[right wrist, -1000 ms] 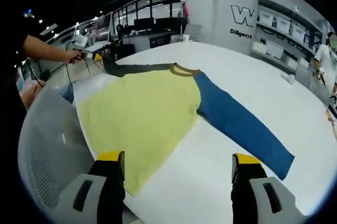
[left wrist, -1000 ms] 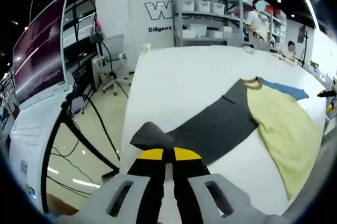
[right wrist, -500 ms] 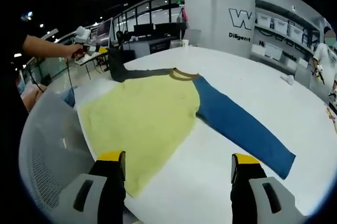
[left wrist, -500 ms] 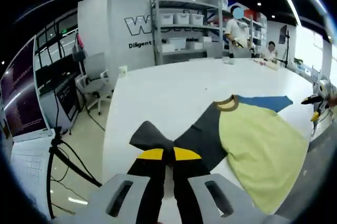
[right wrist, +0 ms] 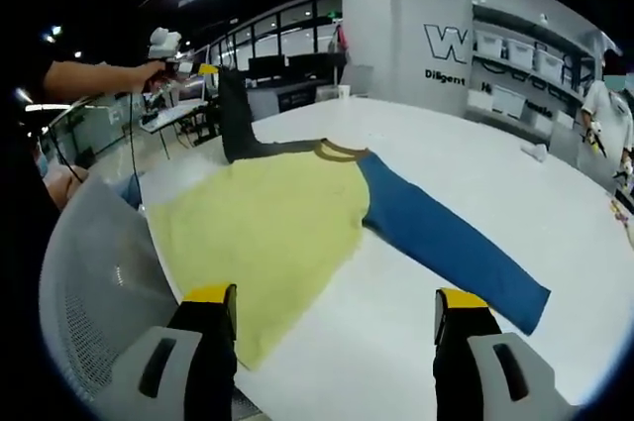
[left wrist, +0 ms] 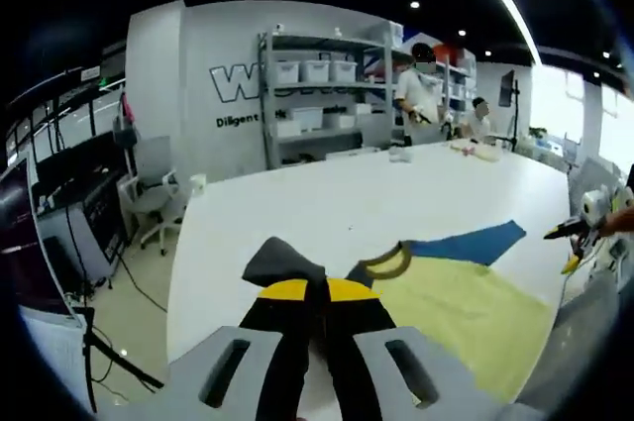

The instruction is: Fold the garment on the visible template until the final outline fits inside the template.

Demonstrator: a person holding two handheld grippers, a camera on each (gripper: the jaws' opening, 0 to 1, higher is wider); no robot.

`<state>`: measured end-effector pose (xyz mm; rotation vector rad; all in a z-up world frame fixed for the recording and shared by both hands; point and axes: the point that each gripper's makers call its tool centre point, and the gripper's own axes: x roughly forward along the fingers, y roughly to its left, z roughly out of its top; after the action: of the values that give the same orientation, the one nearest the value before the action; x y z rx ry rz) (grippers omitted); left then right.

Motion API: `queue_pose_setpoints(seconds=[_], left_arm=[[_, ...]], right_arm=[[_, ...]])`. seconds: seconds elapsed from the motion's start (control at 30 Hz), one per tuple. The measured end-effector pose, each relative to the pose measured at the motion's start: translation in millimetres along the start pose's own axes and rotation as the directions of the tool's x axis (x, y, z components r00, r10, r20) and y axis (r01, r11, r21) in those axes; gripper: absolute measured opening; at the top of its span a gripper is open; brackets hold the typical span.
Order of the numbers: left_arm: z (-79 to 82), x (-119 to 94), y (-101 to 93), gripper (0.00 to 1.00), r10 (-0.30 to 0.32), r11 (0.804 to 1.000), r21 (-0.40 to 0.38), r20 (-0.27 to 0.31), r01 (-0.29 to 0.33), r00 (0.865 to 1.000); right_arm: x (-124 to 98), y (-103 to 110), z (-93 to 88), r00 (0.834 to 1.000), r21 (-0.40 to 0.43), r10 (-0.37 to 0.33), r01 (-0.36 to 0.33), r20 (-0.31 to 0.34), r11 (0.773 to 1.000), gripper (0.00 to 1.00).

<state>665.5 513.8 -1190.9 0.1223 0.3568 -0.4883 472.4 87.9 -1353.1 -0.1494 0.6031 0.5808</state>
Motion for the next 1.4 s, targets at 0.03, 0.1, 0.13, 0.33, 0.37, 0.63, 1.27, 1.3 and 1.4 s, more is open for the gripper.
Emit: queue_pose_setpoints(seconds=[0.03,0.1,0.13,0.33,0.37,0.63,1.27,1.3,1.4], left_arm=[[4.0,2.5,-3.7,0.01,-0.008,1.0,0.002,0.003,0.008,1.0],[13.3,8.5,-12.0,0.01,-0.024,1.0,0.019,0.013,0.024,1.0],[17.4,11.9,-16.5,0.01,-0.032,0.999,0.02,0.015,0.032,0.999],[34.9,28.2,-37.2,0.01,-0.075,0.996,0.048,0.021,0.073,0.997],[37.5,31.2,-40.0,0.01,-0.082,0.996,0.048,0.021,0.081,0.996],[58.5,52.3,-69.2,0.01,-0.139,0.988,0.073,0.032,0.136,0.99],[46.7,104.5,-134.1,0.01,-0.251,0.961,0.101,-0.058,0.256,0.966],[43.9,107.4,-138.5,0.01,-0.26,0.959,0.1,-0.067,0.266,0.963],[37.5,114.3,-150.9,0.01,-0.279,0.952,0.102,-0.086,0.287,0.956]], right_arm=[[-0.4,-0.1,0.2,1.0,0.0,-0.001,0.001,0.001,1.0,0.8],[-1.5,-0.3,1.0,1.0,0.003,-0.003,0.003,0.007,1.0,0.8],[-1.6,-0.4,0.7,1.0,0.003,-0.003,0.003,0.008,1.0,0.8],[-5.2,-2.2,1.4,1.0,0.009,-0.009,0.009,0.019,1.0,0.8],[-5.4,-2.7,1.1,1.0,0.01,-0.011,0.011,0.02,1.0,0.8],[-9.0,-1.1,-2.0,1.0,0.016,-0.016,0.016,0.019,1.0,0.8],[-21.9,-3.5,-12.5,0.999,0.051,-0.04,0.039,0.021,0.998,0.79],[-22.3,-3.0,-13.2,0.999,0.051,-0.04,0.039,0.021,0.998,0.79],[-23.4,-2.6,-15.7,0.999,0.05,-0.043,0.042,0.019,0.998,0.79]])
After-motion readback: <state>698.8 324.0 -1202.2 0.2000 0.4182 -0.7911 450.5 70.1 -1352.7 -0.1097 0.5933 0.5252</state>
